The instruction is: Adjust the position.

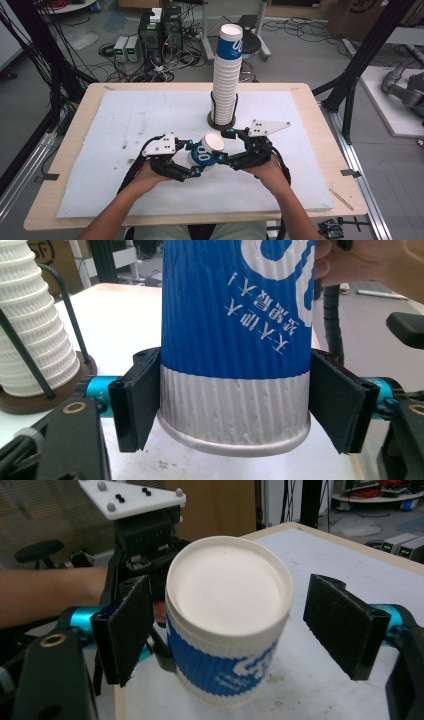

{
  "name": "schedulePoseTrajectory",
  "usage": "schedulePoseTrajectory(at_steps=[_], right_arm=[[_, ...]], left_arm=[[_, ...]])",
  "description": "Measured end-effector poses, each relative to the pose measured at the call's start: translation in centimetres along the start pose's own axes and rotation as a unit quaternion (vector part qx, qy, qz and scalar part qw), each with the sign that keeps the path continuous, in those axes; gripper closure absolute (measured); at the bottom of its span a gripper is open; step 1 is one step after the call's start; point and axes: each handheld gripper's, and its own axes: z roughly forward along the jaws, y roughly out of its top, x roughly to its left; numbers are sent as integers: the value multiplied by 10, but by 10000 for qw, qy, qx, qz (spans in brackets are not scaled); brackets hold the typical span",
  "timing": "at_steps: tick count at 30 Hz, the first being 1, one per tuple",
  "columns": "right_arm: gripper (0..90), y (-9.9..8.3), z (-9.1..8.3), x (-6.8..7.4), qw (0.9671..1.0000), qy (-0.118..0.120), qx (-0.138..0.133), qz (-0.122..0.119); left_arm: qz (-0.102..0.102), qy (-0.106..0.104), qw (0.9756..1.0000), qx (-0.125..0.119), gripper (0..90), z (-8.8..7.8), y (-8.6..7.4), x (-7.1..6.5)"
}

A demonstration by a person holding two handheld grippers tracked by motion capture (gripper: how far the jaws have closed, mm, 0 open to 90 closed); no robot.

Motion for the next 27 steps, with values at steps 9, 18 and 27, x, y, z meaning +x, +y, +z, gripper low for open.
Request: schedulePoseTrajectory(at_steps=[9,18,27], right_arm=[[206,-2,-11,0,9994,119,214,-241],[205,7,-17,4,9929,112,762,-904],[202,35,-10,5,9790,287,1345,-1507]], left_arm=[[49,-70,9994,337,268,-12,11,1],[163,-44,9968,785,267,-18,21,3],[329,-109,9915,1256,267,-13,26,1]])
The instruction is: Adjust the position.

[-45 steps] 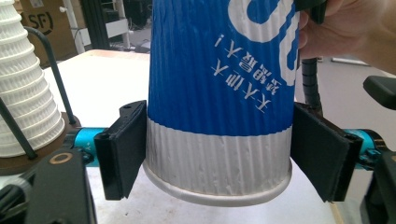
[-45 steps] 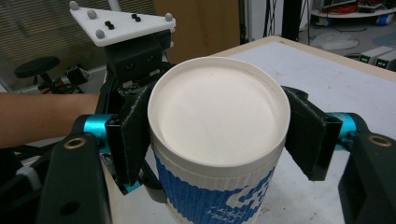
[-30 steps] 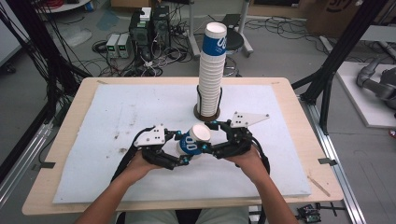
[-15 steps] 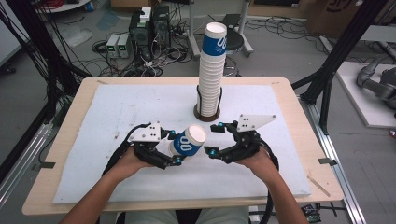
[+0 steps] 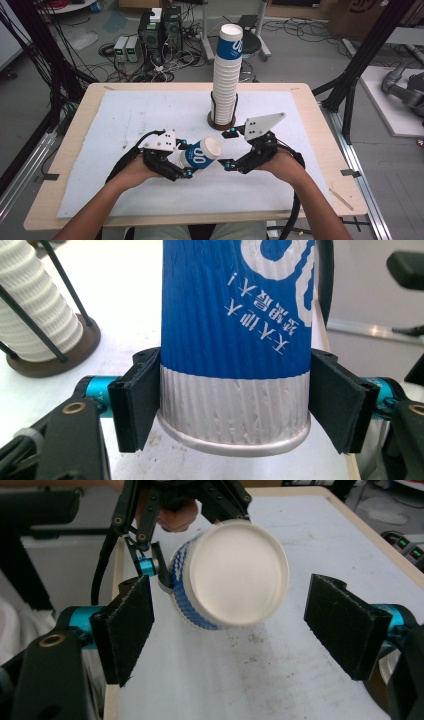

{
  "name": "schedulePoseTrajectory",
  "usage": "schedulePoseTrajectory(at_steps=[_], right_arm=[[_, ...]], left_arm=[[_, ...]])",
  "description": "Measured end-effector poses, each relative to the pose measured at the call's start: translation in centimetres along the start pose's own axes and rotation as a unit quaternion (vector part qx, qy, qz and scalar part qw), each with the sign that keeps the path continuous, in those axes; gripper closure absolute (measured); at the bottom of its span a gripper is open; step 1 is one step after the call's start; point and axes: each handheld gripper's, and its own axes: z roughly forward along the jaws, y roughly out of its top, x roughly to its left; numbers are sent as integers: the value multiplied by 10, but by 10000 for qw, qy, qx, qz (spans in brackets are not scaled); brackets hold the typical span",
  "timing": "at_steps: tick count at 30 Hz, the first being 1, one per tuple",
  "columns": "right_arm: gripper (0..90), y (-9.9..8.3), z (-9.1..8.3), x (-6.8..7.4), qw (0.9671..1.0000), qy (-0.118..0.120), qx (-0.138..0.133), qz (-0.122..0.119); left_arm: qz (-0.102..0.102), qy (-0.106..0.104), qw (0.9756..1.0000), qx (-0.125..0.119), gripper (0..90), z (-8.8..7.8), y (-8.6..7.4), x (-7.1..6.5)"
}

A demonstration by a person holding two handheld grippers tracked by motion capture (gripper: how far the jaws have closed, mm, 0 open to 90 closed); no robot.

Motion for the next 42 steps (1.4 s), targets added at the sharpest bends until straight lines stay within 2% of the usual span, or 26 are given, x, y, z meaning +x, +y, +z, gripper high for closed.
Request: schedulePoseTrajectory(at_steps=[5,8,11,15,24,27,33,37,42], right_arm=[[203,15,9,-1,9981,185,505,-310],[203,21,16,0,9960,187,727,-494],[203,26,23,0,9943,216,837,-628],[203,28,34,1,9911,316,1079,-716],[207,26,50,4,9852,492,1432,-808],[268,25,53,4,9824,593,1552,-857],[293,22,55,5,9814,700,1574,-850],[306,18,56,4,9801,803,1657,-741],[311,16,55,4,9797,854,1680,-677]], left_arm=[[22,-86,9999,97,267,3,0,-1],[34,-126,9998,175,267,5,0,-2],[57,-140,9993,337,267,7,0,-3],[56,-202,9991,360,266,8,0,-4],[102,-304,9983,484,266,12,-1,-6],[135,-336,9982,485,265,14,-1,-7],[196,-387,9976,545,264,15,-1,-9],[183,-438,9973,559,259,17,-3,-10],[131,-485,9976,467,243,18,-6,-11]])
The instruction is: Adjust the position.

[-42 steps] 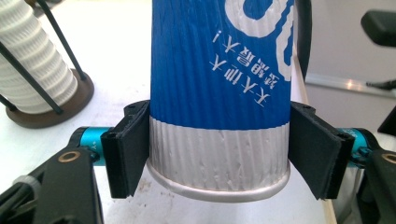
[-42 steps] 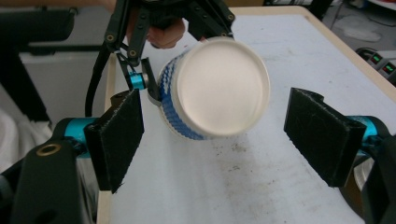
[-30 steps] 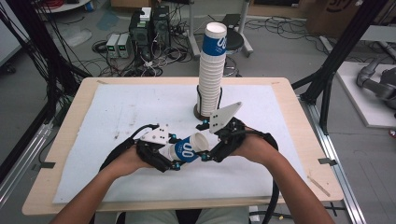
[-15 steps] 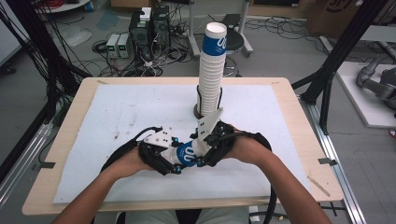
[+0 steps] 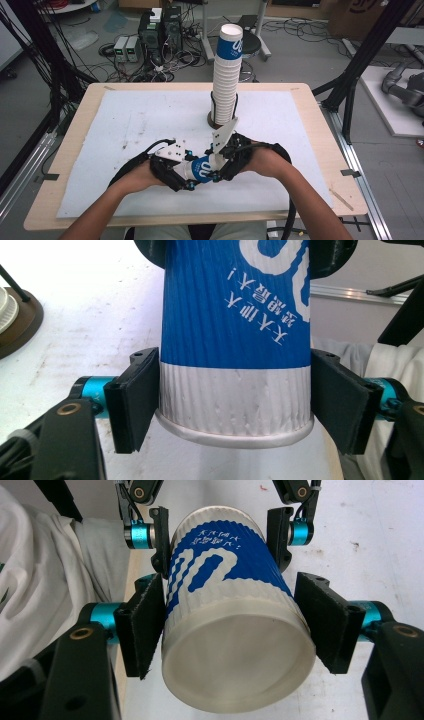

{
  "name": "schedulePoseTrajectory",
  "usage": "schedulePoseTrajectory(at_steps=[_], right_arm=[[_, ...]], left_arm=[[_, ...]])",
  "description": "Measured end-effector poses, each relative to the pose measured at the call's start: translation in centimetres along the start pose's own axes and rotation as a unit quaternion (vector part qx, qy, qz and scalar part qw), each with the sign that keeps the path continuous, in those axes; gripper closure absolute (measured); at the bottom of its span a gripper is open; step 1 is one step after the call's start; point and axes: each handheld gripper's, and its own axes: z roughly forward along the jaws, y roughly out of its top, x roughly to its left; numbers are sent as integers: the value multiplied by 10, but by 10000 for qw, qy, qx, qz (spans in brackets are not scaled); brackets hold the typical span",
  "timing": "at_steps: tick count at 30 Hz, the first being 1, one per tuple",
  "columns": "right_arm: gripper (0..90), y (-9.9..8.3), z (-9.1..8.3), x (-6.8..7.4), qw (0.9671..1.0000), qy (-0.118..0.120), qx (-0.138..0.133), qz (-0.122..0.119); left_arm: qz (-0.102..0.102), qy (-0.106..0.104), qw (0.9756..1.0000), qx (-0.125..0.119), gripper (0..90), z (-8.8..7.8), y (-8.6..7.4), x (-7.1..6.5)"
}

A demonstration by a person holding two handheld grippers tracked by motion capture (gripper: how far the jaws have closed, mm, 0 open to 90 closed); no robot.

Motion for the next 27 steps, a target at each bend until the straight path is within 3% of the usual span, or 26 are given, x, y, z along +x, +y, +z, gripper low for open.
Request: schedulePoseTrajectory(at_steps=[6,12,15,20,27], right_arm=[[310,-4,-2,0,9997,102,-143,149],[310,-11,-5,0,9993,86,-287,222],[310,-15,-8,0,9991,18,-320,286],[310,-21,-12,0,9983,-36,-461,360],[309,-30,-19,-2,9952,-212,-804,514]], left_arm=[[-166,-121,9995,-245,216,-3,-3,1],[-483,-52,9971,-577,169,-8,-10,4],[-470,-8,9968,-639,171,-12,-14,5],[-587,49,9947,-848,171,-19,-20,6],[-692,153,9887,-1322,171,-29,-27,7]])
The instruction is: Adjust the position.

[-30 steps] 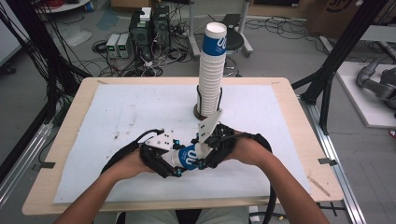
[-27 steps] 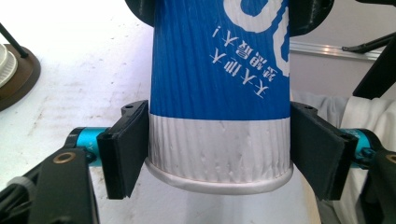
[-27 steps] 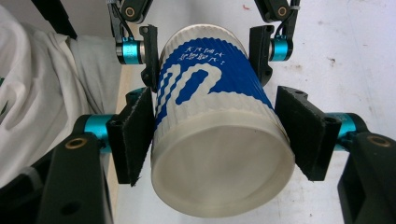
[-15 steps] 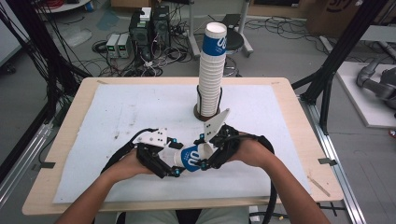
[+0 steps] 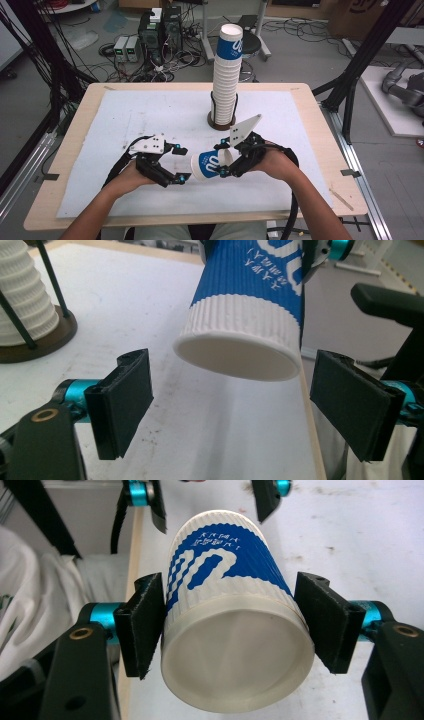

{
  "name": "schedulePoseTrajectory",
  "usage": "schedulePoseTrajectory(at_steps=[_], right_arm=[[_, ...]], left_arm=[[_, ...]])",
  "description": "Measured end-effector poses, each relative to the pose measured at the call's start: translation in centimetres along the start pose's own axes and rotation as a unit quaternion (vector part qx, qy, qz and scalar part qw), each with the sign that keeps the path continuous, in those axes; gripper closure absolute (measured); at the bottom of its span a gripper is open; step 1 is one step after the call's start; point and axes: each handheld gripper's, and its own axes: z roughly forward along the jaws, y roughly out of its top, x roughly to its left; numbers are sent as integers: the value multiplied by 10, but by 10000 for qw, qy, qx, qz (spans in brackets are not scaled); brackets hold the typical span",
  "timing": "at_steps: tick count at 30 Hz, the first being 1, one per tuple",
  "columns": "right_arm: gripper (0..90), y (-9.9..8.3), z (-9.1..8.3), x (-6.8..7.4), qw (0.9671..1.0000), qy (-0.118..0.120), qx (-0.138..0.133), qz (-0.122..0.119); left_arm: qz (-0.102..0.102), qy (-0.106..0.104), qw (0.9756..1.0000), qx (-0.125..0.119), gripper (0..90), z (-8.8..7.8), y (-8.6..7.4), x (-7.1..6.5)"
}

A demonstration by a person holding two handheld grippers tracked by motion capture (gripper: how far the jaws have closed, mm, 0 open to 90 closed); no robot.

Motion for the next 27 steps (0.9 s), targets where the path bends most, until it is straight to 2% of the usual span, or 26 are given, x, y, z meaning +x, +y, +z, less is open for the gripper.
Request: schedulePoseTrajectory(at_steps=[7,13,19,27], right_arm=[[309,-14,-1,-4,9988,-129,-399,235],[309,-23,-1,-3,9961,-161,-788,358],[309,-29,-2,-2,9926,-150,-1112,466],[310,-35,1,0,9890,-41,-1394,488]], left_arm=[[-28,132,9993,-351,171,-5,0,1],[-54,206,9982,-562,170,-5,-3,1],[-92,145,9968,-785,169,-4,-4,0],[-47,32,9963,-861,167,1,-5,-1]])
